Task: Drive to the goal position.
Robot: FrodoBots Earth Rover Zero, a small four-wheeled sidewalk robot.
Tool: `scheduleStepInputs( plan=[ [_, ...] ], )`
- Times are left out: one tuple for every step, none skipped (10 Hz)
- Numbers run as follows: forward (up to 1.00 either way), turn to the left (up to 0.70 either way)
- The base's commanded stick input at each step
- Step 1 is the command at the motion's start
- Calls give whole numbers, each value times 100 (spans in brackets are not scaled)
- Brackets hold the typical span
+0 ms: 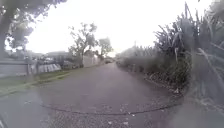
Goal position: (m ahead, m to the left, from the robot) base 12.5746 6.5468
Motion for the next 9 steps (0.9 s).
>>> scheduleStepInputs(
  plan=[
    [44,0],
    [45,0],
    [45,0],
    [45,0],
    [45,0],
    [45,0],
    [45,0],
    [45,0],
    [45,0]
  ],
)
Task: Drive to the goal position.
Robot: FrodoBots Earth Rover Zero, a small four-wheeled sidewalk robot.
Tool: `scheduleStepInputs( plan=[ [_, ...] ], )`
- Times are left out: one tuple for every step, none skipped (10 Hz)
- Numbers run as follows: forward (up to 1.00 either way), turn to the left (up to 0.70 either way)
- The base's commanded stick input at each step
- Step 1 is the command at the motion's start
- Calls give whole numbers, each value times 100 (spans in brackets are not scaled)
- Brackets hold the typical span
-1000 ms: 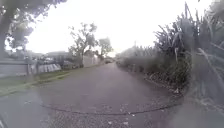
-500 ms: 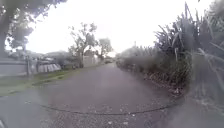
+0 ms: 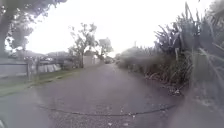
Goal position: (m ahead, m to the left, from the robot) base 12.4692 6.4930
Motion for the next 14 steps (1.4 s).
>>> scheduleStepInputs(
  plan=[
    [45,0],
    [45,0],
    [45,0],
    [45,0],
    [0,0],
    [0,0],
    [0,0],
    [0,0],
    [0,0],
    [0,0],
    [0,0],
    [0,0],
    [0,0],
    [45,0]
  ],
)
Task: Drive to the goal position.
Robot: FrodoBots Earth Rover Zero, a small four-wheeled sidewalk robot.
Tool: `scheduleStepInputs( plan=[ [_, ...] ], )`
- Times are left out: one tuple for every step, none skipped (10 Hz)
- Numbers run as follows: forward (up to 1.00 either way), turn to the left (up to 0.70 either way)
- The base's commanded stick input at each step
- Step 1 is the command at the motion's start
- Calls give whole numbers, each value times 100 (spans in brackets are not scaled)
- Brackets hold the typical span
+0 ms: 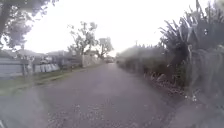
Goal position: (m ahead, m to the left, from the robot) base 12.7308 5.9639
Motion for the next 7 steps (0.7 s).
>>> scheduleStepInputs(
  plan=[
    [45,0],
    [45,0],
    [45,0],
    [45,0],
    [45,0],
    [45,0],
    [45,0]
  ],
)
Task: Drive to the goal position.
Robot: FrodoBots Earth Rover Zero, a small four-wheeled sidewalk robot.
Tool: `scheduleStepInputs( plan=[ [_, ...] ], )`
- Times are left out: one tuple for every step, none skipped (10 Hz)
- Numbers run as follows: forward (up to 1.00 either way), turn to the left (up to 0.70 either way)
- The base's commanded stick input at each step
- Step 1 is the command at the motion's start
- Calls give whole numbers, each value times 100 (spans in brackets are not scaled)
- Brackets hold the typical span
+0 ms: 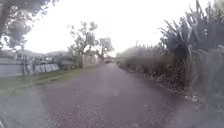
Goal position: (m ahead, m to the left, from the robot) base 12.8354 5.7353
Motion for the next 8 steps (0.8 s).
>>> scheduleStepInputs(
  plan=[
    [45,0],
    [45,0],
    [45,0],
    [45,0],
    [45,0],
    [46,0],
    [57,0],
    [67,0]
  ],
)
